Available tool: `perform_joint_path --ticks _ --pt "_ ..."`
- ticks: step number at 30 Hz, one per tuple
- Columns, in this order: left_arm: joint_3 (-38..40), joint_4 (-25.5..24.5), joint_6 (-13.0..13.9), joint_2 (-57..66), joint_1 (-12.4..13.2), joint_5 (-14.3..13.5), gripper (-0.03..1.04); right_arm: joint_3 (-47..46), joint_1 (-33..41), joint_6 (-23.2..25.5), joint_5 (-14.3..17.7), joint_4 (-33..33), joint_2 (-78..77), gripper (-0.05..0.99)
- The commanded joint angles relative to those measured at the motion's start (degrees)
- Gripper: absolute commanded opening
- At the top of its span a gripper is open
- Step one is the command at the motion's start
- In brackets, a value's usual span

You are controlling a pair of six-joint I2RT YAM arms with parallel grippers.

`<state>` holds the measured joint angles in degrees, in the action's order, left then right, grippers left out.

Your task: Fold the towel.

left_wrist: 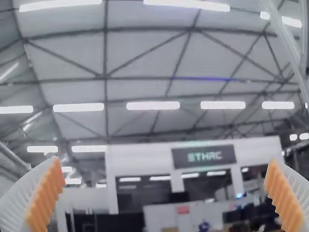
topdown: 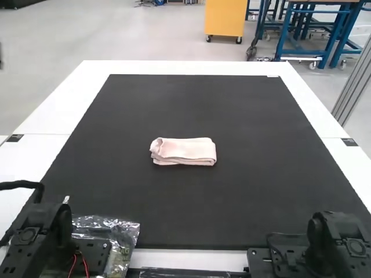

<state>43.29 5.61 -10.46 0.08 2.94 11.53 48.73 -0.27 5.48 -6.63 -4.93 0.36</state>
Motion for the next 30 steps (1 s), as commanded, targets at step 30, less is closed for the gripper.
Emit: perform_joint_path --ticks 30 --pt "-43.38 -4.64 7.82 -0.08 0.31 -22.43 0.97 -48.73 -0.17 -11.54 4.70 5.19 -0.36 0.92"
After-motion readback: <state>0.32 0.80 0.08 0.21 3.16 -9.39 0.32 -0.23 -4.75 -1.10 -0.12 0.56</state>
